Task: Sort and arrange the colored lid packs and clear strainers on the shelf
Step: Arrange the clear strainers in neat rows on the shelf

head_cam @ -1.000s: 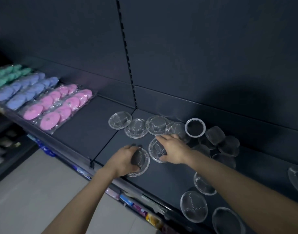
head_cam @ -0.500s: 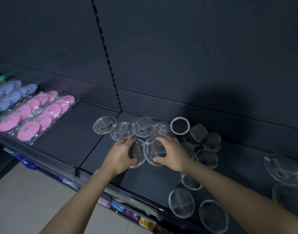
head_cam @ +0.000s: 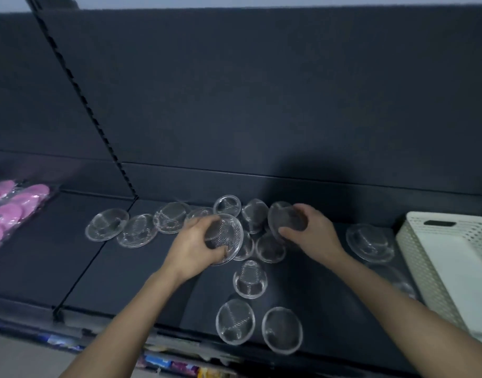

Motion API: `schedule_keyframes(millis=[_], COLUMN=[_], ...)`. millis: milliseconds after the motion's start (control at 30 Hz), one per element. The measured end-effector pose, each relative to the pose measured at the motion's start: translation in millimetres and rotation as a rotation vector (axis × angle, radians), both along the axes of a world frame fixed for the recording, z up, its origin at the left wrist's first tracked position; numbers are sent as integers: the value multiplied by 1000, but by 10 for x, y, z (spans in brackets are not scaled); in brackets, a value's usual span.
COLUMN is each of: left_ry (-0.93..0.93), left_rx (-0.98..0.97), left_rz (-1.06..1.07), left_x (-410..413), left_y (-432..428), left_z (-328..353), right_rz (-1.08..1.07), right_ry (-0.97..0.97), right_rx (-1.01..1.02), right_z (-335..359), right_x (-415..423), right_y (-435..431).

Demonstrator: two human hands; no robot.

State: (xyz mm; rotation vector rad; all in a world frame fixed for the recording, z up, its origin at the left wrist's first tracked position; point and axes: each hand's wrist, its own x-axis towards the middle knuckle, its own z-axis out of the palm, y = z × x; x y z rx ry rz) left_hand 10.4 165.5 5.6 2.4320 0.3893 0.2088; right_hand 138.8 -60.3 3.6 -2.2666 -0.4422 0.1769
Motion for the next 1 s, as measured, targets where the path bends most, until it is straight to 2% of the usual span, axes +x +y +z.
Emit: schedule_keyframes(millis=[200,500,767,1000], left_ry=[18,35,57,79], left_rx=[-3,-7,11,29], left_rz=[-82,-130,-147,-205], left_x=[254,404,454,502], left_y=[-416,-752,-897,-1072], left_z=[34,6,-52,-112], right_rz=[-16,114,103,77], right_ry=[33,-10,-31,3], right_rx=[-311,-519,-523,-394], right_z=[-239,-463,-549,-466], right_x=[281,452,544,528], right_y=[-572,-646,-634,-717])
